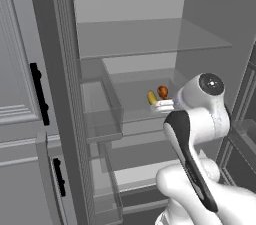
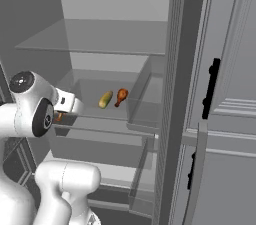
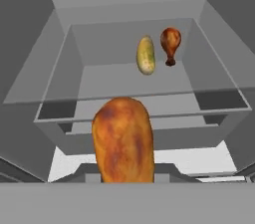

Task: Place one cucumber and one chicken drumstick in each tupperware on the nearby counter, to pack two identical lunches.

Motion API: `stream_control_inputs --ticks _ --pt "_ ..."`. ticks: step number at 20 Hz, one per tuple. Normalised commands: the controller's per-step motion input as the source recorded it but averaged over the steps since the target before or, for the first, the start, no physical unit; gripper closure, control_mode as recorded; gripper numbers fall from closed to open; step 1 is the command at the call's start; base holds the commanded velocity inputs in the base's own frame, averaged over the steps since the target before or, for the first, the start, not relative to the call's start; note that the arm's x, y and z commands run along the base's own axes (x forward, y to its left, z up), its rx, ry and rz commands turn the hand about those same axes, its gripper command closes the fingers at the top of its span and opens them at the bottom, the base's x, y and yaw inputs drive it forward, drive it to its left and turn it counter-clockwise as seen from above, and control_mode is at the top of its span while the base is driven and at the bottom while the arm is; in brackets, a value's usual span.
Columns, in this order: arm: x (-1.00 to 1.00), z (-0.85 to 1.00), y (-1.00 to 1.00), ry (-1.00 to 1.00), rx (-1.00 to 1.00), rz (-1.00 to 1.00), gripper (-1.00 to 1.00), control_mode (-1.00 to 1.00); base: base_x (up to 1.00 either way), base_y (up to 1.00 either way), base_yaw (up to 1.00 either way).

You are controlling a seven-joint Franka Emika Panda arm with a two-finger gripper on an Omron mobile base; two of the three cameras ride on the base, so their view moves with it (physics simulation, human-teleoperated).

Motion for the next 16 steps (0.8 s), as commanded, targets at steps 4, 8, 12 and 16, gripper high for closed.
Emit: stream_control_inputs --ticks 4,8,12,16 --pt "-0.93 0.63 -0.44 0.07 0.00 -0.03 1.00 -1.00 0.00 0.00 0.00" --pt "-0.97 0.34 -0.16 0.01 0.00 0.00 1.00 -1.00 0.00 0.00 0.00" --pt "-0.87 0.39 0.00 0.02 0.00 0.00 1.00 -1.00 0.00 0.00 0.00" --pt "-0.60 0.11 -0.03 0.04 -0.02 -0.01 1.00 -1.00 0.00 0.00 0.00"
